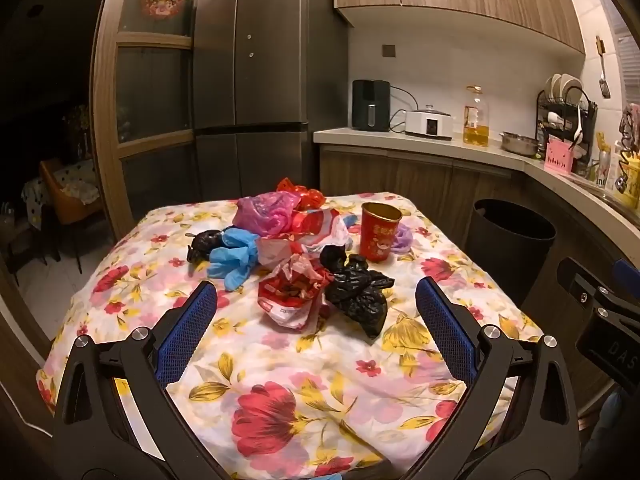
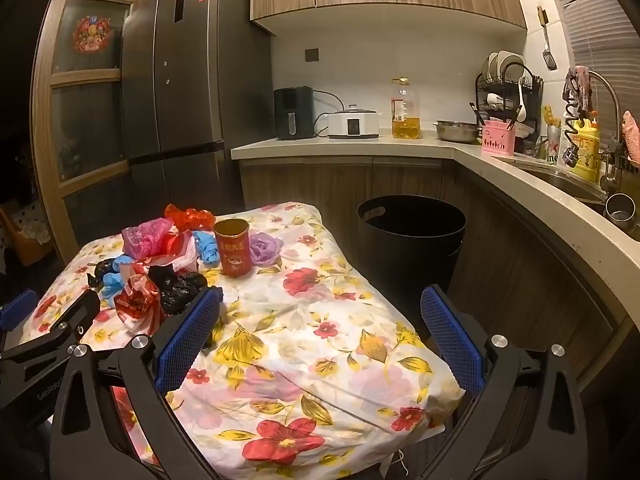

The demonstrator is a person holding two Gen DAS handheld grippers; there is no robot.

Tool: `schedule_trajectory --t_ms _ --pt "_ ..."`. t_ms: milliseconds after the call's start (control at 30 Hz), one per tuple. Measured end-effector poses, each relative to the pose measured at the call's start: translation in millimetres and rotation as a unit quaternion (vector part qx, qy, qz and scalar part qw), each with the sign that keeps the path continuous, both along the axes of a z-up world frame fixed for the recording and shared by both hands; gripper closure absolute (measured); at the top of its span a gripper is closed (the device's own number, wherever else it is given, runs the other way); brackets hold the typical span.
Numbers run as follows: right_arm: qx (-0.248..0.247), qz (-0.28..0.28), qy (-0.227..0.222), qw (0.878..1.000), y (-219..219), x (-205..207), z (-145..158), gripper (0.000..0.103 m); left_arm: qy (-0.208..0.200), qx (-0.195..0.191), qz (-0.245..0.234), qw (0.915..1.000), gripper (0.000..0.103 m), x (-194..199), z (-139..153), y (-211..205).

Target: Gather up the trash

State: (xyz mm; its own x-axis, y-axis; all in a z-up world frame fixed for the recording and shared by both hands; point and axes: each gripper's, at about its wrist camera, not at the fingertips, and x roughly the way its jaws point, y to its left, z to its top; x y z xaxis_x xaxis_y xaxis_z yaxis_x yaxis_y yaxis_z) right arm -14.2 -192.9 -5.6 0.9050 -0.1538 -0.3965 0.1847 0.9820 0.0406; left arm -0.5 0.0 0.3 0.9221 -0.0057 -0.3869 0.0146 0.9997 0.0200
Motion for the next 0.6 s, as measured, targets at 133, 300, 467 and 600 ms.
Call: schedule_trajectory --t_ms 133,300,467,600 --pt "-0.002 -0.001 0.002 1.000 1.2 2.9 -0.3 0.005 0.003 -0.005 -0.001 1.0000 0.006 0.5 0.1 0.3" --pt "0.002 0.000 -0.007 1.000 0.7 -1.4 2.6 0.005 0.003 -0.006 0.002 1.0000 0.006 0.6 -0.1 0.4" --pt "0.003 0.000 -0.008 1.000 0.9 -1.8 2.7 0.005 0.002 -0.006 0.002 1.0000 0.006 0.7 -0.1 0.0" --pt "0.003 0.000 -0.008 1.000 1.6 -1.4 3.0 0.005 0.002 -0.008 0.002 1.0000 0.006 0.4 0.0 0.9"
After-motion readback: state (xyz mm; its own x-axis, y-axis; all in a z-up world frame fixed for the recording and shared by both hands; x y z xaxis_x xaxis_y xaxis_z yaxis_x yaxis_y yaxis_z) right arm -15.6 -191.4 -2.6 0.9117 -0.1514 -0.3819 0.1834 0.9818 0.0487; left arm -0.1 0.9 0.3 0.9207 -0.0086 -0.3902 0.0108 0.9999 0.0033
